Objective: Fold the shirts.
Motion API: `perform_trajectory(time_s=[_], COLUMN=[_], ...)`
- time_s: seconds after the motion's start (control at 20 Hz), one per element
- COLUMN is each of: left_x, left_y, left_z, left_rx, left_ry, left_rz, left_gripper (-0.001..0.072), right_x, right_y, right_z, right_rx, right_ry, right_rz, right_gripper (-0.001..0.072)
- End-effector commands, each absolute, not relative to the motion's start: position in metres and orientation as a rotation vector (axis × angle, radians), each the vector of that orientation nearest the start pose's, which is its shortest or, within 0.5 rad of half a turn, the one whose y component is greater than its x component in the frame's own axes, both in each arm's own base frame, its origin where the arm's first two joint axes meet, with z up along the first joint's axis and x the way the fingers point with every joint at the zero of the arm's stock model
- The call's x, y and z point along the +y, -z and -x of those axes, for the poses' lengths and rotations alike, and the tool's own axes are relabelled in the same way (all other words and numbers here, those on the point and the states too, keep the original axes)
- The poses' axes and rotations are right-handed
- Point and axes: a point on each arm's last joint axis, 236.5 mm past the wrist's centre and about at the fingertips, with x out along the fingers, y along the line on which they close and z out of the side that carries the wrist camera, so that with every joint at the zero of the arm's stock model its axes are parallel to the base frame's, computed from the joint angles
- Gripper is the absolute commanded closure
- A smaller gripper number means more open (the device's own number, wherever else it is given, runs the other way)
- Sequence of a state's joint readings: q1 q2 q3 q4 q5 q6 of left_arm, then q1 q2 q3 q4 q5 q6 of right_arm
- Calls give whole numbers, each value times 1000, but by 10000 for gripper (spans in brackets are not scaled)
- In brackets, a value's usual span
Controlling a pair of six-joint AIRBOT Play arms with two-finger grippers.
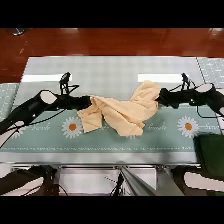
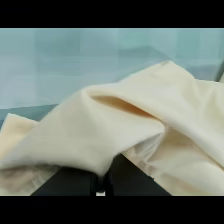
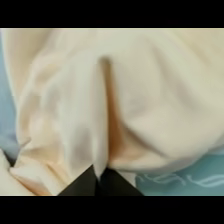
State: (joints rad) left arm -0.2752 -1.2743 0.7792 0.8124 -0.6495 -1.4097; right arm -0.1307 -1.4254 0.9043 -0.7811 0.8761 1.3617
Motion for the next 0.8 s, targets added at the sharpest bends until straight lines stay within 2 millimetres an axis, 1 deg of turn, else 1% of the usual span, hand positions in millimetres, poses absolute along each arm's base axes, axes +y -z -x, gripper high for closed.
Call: perform_trajectory(time_s=[0.0, 0.05, 0.1, 0.15, 0.2, 0.25, 0.3, 0.35, 0.4, 0.45, 0.5, 0.55, 0.6, 0.65, 0.7, 0.75], left_x=[-202, -197, -189, -181, -171, -160, -150, -139, -129, -119, -112, -105, -98, -93, -86, -78], left_y=[2, -35, -84, -135, -191, -245, -289, -332, -367, -400, -426, -446, -463, -472, -476, -475], left_z=[-372, -389, -408, -422, -431, -431, -426, -415, -401, -383, -363, -343, -319, -299, -278, -260], left_rx=[1068, 970, 838, 708, 569, 448, 351, 256, 175, 96, 30, -27, -79, -110, -129, -132], left_ry=[432, 441, 447, 452, 457, 463, 469, 472, 472, 470, 468, 464, 458, 446, 416, 373], left_rz=[510, 516, 521, 524, 523, 519, 512, 502, 493, 481, 469, 457, 429, 382, 322, 258], left_gripper=[681, 681, 681, 681, 681, 681, 682, 682, 681, 681, 681, 681, 681, 681, 681, 681], right_x=[89, 84, 77, 72, 68, 66, 65, 66, 67, 68, 68, 66, 64, 62, 60, 60], right_y=[14, -25, -77, -136, -198, -252, -300, -345, -379, -409, -430, -445, -453, -459, -461, -459], right_z=[-427, -444, -464, -479, -485, -482, -470, -452, -430, -405, -380, -352, -327, -299, -276, -252], right_rx=[1169, 1103, 1002, 887, 769, 669, 580, 496, 429, 361, 312, 280, 265, 258, 260, 271], right_ry=[-306, -324, -330, -334, -340, -349, -358, -365, -367, -364, -355, -339, -319, -302, -286, -278], right_rz=[-616, -560, -499, -441, -384, -328, -273, -222, -184, -151, -122, -87, -55, -24, 1, 21], right_gripper=[694, 695, 695, 695, 695, 695, 695, 695, 695, 695, 695, 695, 695, 694, 694, 694])
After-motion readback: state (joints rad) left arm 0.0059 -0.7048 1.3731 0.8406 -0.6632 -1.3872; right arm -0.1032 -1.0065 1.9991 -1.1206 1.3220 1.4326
